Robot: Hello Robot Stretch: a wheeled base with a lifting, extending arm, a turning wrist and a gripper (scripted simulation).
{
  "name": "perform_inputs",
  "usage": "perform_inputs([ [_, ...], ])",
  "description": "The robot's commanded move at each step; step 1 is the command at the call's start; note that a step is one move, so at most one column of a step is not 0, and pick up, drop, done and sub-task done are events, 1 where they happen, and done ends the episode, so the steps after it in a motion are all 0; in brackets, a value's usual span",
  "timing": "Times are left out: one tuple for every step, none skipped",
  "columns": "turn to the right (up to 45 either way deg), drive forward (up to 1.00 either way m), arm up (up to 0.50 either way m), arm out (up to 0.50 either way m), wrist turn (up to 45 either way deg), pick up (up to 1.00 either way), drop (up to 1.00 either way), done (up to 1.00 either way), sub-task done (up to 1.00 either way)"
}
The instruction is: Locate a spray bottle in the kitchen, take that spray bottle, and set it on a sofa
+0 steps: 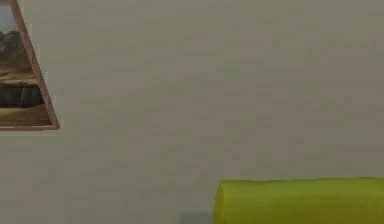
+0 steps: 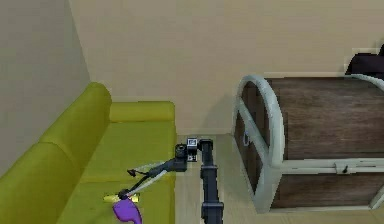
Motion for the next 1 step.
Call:
perform_inputs([
  [0.0,0.0,0.0,0.0,0.0,0.0,0.0,1.0,0.0],
])
